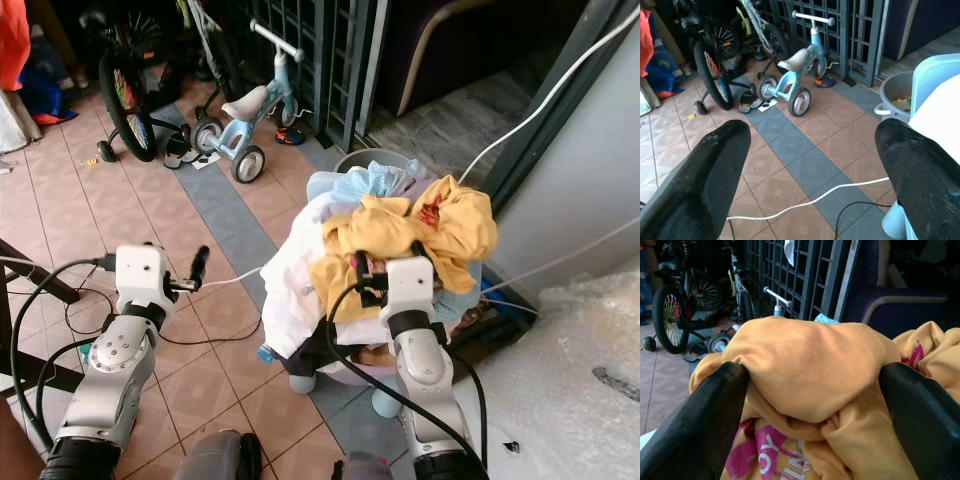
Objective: Clothes washing
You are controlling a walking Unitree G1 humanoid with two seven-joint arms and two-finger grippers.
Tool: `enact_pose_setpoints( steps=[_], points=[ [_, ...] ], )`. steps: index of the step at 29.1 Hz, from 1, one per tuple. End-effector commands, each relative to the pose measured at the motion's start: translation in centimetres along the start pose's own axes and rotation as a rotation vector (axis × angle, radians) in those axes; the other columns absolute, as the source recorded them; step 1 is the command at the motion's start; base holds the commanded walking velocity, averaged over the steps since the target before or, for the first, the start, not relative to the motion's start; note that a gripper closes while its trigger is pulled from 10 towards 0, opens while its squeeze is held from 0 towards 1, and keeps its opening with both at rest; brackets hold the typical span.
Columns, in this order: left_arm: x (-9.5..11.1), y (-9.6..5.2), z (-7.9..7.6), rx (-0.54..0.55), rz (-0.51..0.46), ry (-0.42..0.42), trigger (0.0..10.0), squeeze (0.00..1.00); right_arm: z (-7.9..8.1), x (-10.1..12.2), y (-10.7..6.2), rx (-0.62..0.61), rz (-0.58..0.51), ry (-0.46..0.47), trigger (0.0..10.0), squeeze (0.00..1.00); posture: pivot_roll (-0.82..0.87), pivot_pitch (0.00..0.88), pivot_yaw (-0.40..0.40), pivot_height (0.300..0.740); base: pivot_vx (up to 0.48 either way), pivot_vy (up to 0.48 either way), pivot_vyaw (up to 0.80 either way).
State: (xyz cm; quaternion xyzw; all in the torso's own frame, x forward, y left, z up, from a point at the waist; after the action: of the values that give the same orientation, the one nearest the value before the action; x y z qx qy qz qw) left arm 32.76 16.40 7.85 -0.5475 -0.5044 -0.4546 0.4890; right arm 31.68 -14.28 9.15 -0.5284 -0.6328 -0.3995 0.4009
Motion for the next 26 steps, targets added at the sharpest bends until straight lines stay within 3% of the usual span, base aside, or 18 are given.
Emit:
enact_pose_setpoints(
  steps=[1, 2, 3, 26],
  points=[
    [-0.4, -0.3, -0.4, -0.004, 0.008, 0.006, 10.0, 0.0, -0.3, -1.0, -0.4, -0.001, 0.032, 0.001, 3.9, 0.0, -0.03, 0.094, 0.017, 0.74, 0.0, 0.0, 0.0],
    [-0.4, -0.3, -0.5, -0.004, 0.006, 0.01, 10.0, 0.0, -0.3, -1.1, -0.3, -0.001, 0.033, 0.001, 3.9, 0.0, -0.03, 0.094, 0.017, 0.74, 0.0, 0.0, 0.0],
    [-0.4, -0.3, -0.4, -0.004, 0.008, 0.009, 10.0, 0.0, -0.3, -1.1, -0.3, -0.002, 0.034, 0.002, 0.0, 0.0, -0.03, 0.094, 0.016, 0.74, 0.0, 0.0, 0.0],
    [-0.9, -0.1, -0.8, -0.02, 0.041, 0.014, 10.0, 0.0, 1.0, -3.3, -0.1, 0.072, 0.164, -0.014, 0.0, 0.0, -0.03, 0.105, 0.017, 0.74, 0.0, 0.0, 0.0]
  ],
)
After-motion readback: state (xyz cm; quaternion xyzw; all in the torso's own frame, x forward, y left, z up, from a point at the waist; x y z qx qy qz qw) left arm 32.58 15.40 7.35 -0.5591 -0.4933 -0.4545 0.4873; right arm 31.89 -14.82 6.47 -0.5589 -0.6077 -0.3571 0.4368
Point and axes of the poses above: a point about 5 cm out from each wrist's last joint towards the gripper, its own y axis pointing out of the wrist towards the gripper, its own x axis along the axis of the wrist's last joint, z = x × y, the point moved 5 cm from there along y, pointing out of the wrist towards the gripper, and after that the axes turned 12 degrees about -y, right-handed, at the moved point
